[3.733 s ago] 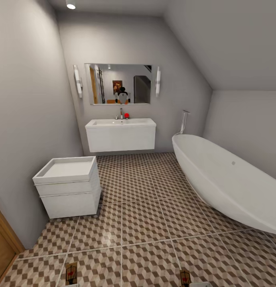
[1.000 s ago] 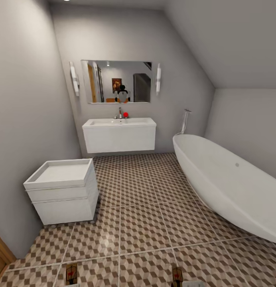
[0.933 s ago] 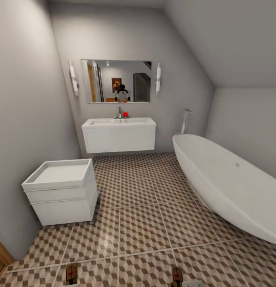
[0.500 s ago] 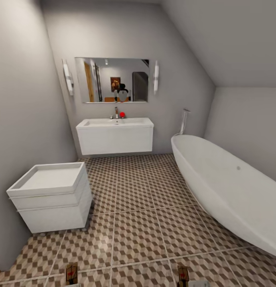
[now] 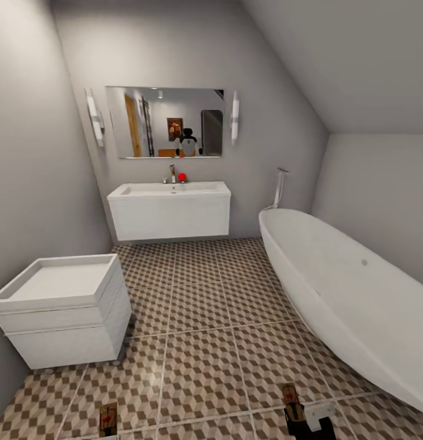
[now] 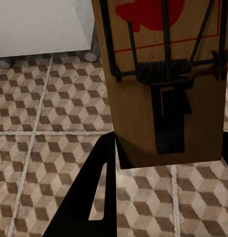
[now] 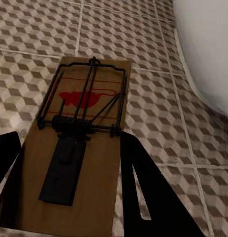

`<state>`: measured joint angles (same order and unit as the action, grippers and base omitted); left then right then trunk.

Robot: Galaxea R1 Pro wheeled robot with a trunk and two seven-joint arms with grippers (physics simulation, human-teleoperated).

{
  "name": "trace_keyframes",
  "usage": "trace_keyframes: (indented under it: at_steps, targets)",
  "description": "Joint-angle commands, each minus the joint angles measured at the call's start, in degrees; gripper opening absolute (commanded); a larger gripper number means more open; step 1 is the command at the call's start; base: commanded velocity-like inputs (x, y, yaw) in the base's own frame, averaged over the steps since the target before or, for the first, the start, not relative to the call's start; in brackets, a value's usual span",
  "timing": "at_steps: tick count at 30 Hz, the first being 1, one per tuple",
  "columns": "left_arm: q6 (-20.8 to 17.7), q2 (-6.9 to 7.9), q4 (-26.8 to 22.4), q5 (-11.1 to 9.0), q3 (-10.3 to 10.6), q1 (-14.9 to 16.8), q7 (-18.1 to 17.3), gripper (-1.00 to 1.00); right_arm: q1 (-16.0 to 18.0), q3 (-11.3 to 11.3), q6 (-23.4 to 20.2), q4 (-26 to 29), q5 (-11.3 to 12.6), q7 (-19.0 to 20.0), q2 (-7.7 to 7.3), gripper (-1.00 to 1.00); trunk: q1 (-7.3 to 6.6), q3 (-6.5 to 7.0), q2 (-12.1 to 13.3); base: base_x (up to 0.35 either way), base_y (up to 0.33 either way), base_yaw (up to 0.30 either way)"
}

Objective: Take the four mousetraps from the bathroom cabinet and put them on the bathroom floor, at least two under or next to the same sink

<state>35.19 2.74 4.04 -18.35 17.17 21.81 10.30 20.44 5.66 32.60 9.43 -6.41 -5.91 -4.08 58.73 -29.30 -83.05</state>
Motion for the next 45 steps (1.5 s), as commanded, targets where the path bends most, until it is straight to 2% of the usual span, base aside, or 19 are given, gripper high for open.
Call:
trace_keyframes:
  at_steps: [1, 8, 20, 31, 45]
  targets:
    - [0.2, -0.03, 0.2, 0.0, 0.5, 0.1, 0.5, -1.0, 0.0, 0.3, 0.1, -0.1, -0.2, 1.2, -0.22, -1.0, 0.0, -0.06, 0.0, 0.017, -0.015, 0.0]
    - [0.3, 0.01, 0.2, 0.0, 0.4, 0.1, 0.6, -1.0, 0.0, 0.3, 0.2, -0.4, -0.2, 3.4, -0.4, -1.0, 0.0, -0.06, 0.0, 0.005, -0.005, 0.0]
    - [0.2, 0.0, 0.2, 0.0, 0.4, 0.1, 0.6, -1.0, 0.0, 0.3, 0.2, -1.9, -0.1, 3.5, 0.19, -1.0, 0.0, -0.06, 0.0, 0.016, -0.004, 0.0]
    - [0.2, 0.0, 0.2, 0.0, 0.4, 0.1, 0.5, -1.0, 0.0, 0.3, 0.1, -2.0, -0.1, 3.5, 0.79, -1.0, 0.0, -0.06, 0.0, 0.194, -0.11, 0.008]
    - [0.2, -0.08, 0.2, 0.0, 0.4, 0.1, 0.5, -1.0, 0.0, 0.3, 0.0, -2.0, -0.1, 3.5, 0.82, -1.0, 0.0, -0.29, 0.0, 0.204, -0.125, 0.222]
